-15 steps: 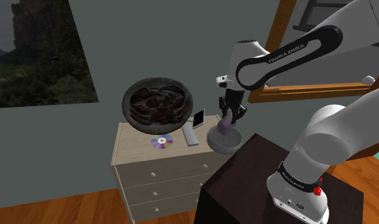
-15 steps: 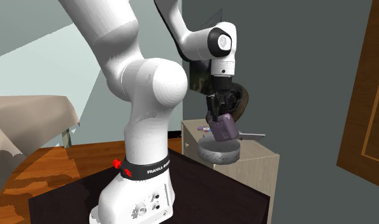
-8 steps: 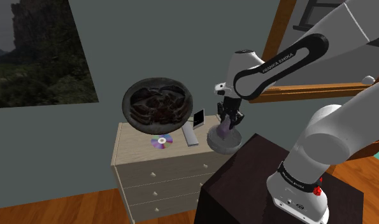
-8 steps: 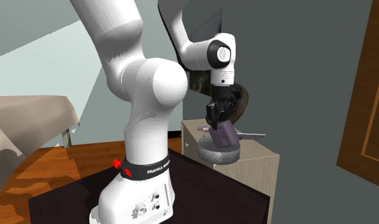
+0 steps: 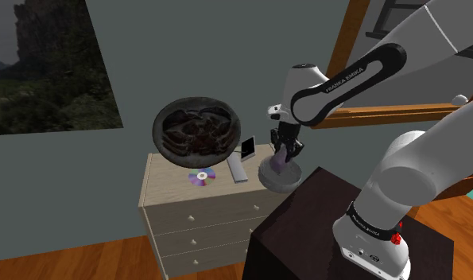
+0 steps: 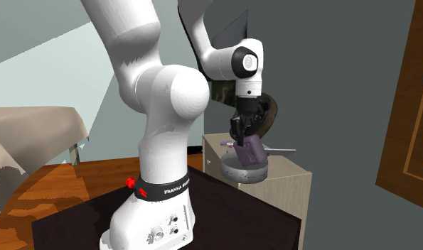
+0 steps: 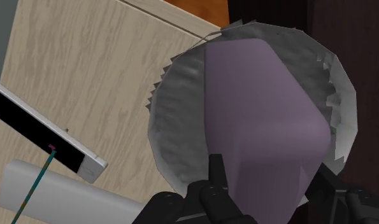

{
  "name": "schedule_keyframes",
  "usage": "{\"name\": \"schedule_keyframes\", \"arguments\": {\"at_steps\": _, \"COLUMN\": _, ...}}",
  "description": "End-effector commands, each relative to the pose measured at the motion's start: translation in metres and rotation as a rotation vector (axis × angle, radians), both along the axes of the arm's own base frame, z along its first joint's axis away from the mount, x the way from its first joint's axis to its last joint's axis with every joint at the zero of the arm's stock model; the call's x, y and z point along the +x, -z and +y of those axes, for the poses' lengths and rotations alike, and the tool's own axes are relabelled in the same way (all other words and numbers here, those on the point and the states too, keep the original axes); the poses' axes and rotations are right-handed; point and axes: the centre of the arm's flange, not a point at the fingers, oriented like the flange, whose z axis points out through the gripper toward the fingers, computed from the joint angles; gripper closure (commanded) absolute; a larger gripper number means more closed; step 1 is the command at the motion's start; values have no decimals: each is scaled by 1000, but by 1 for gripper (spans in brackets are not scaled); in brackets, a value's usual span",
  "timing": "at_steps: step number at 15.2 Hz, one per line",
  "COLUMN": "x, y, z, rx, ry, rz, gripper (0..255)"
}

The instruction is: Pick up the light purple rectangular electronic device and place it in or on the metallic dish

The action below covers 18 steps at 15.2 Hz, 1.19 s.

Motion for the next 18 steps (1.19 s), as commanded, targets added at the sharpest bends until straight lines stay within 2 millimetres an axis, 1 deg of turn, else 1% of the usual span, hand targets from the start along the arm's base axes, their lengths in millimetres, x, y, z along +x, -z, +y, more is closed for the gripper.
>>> {"name": "schedule_keyframes", "arguments": {"at_steps": 1, "x": -3, "y": 4, "z": 0, "rx": 0, "ry": 0, "rz": 14, "gripper": 0}}
{"name": "schedule_keyframes", "arguments": {"at_steps": 6, "x": -3, "y": 4, "z": 1, "rx": 0, "ry": 0, "rz": 14, "gripper": 0}}
{"name": "schedule_keyframes", "arguments": {"at_steps": 9, "x": -2, "y": -36, "z": 1, "rx": 0, "ry": 0, "rz": 14, "gripper": 0}}
{"name": "schedule_keyframes", "arguments": {"at_steps": 10, "x": -1, "y": -46, "z": 1, "rx": 0, "ry": 0, "rz": 14, "gripper": 0}}
{"name": "schedule_keyframes", "arguments": {"at_steps": 18, "x": -1, "y": -46, "z": 1, "rx": 0, "ry": 0, "rz": 14, "gripper": 0}}
